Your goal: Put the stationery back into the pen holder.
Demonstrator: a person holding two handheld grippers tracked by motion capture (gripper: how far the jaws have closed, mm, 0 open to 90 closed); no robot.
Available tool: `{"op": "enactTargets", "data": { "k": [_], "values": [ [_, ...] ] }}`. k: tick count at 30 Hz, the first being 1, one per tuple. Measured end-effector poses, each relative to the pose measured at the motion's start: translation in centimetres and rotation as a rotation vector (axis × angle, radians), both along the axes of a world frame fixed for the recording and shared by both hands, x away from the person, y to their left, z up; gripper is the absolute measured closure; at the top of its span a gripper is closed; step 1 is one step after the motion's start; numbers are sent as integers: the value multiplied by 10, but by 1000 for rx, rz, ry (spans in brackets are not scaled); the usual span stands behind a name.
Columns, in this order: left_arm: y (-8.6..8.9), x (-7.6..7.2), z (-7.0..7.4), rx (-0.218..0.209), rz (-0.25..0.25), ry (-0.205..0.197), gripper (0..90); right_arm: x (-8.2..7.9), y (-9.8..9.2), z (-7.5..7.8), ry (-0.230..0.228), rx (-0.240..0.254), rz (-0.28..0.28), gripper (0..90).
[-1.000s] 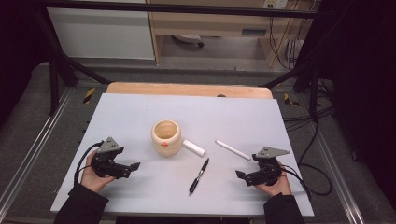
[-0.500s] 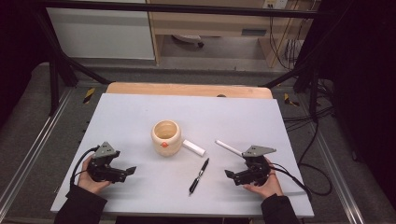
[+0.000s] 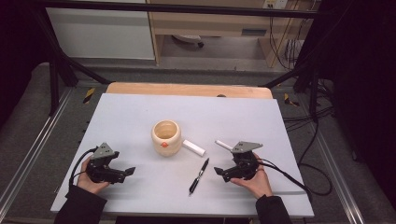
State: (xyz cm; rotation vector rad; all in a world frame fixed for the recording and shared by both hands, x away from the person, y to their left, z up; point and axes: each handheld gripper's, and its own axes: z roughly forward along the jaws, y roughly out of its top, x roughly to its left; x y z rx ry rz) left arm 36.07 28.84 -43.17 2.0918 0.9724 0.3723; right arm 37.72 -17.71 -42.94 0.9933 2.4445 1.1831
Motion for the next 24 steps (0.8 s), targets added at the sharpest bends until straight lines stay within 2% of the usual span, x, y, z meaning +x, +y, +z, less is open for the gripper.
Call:
{"op": "enactTargets", "data": {
  "k": [1,5,13,16,19,20,21,24],
  "values": [
    [0,0,0,0,0,2,59,2,3,1,-3,-3,15,8],
    [0,0,-2,0,1,8,59,11,13,6,-12,-2,18,26],
    [0,0,-2,-4,2,5,56,33,39,5,17,-57,42,96],
    [0,0,-2,-4,-6,7,49,38,46,3,26,-56,63,159],
    [-1,0,-2,-5,-19,9,45,44,52,1,35,-84,81,227],
    [-1,0,-2,-5,-22,10,43,47,54,0,32,-80,86,287],
    [-2,0,-2,-6,-28,15,43,47,54,0,32,-80,86,287],
    [-4,0,-3,-2,-36,29,38,52,56,-2,30,-73,90,367]
  ]
}}
